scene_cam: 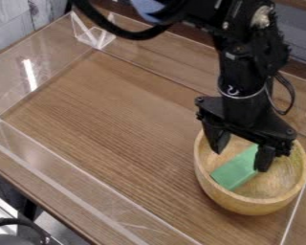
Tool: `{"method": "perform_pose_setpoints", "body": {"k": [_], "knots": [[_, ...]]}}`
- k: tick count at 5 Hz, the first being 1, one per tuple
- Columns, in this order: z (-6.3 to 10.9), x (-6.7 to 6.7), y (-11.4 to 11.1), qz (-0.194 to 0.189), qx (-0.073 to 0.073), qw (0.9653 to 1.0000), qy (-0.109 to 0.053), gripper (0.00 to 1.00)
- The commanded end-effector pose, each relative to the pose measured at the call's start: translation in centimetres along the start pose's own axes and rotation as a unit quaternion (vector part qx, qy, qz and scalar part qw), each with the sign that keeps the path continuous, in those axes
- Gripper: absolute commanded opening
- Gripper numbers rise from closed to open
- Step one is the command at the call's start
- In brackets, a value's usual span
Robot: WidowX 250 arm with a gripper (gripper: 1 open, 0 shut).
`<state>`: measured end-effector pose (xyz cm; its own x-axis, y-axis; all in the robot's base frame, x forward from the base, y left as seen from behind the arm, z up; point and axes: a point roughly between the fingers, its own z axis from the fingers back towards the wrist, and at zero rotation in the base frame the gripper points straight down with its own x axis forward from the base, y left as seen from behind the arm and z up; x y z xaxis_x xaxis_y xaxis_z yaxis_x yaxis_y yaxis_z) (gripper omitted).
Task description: Put the green block in the brown bowl
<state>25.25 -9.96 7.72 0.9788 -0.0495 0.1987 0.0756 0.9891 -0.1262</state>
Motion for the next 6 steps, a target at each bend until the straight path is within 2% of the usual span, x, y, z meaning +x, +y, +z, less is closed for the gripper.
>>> {"method": "perform_pose_setpoints", "body": {"k": [1, 6], "knots": [[0.8, 1.6, -0.1, 0.006, -0.010, 0.9995, -0.028, 1.00], [-1.7, 1.9, 0.6, 0.014, -0.016, 0.9995, -0.023, 1.00]]}}
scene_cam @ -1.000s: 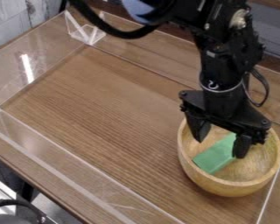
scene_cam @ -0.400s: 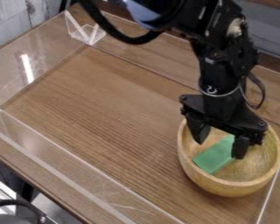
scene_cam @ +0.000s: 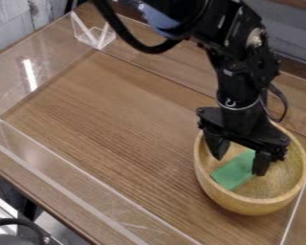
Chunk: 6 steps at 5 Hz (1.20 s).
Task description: Put the green block in the brown bowl
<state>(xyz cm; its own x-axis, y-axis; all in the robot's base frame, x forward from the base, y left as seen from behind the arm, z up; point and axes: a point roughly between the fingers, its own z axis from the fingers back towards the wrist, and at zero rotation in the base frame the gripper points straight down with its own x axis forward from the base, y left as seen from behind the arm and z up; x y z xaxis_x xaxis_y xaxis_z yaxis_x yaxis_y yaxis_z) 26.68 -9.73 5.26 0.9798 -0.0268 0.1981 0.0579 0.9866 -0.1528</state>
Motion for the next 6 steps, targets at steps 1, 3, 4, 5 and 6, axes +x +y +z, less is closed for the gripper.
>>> {"method": "perform_pose_setpoints", "body": {"k": [1, 3, 4, 5, 6], "knots": [[0.44, 1.03, 0.03, 0.004, -0.006, 0.9998, -0.021, 1.00], [-0.28, 1.03, 0.21, 0.007, -0.005, 0.9998, -0.019, 1.00], [-0.54, 1.01, 0.23, 0.009, -0.006, 0.9998, -0.019, 0.00], [-0.47, 1.00, 0.24, 0.011, -0.006, 0.9998, -0.017, 0.00], [-0.24, 0.97, 0.24, 0.012, -0.008, 0.9998, -0.015, 0.00]]}}
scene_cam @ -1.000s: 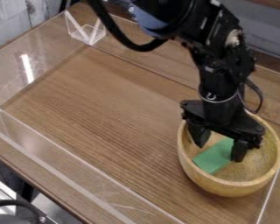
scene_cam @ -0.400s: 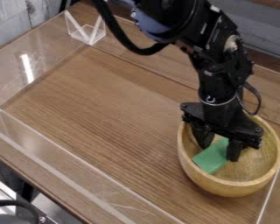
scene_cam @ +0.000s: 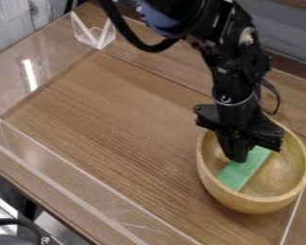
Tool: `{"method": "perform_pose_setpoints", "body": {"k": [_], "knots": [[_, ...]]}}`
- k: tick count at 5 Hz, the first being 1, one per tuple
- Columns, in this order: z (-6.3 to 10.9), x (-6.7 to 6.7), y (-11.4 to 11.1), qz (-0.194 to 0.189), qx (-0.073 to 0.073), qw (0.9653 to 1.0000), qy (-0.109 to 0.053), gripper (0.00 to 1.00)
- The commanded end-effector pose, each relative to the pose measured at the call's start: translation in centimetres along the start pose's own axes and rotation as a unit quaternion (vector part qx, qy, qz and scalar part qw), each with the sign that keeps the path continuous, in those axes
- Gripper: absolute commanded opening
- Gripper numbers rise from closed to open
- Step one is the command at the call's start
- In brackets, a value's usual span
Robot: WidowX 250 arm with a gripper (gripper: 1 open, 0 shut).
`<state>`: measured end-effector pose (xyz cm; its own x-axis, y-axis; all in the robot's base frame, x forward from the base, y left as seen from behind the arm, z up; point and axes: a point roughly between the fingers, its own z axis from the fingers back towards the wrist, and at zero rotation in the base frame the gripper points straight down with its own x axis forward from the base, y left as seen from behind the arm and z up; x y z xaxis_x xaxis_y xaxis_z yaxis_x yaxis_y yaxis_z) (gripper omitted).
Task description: Put the green block in the brown bowl
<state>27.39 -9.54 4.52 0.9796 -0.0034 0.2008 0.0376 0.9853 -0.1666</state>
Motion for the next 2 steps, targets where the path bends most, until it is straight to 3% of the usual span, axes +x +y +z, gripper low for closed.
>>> {"method": "perform_pose_setpoints", "body": {"k": [1, 2], "knots": [[0.86, 0.48, -0.09, 0.002, -0.004, 1.0000, -0.009, 0.00], [1.42, 0.66, -0.09, 0.003, -0.004, 1.0000, -0.006, 0.00]]}}
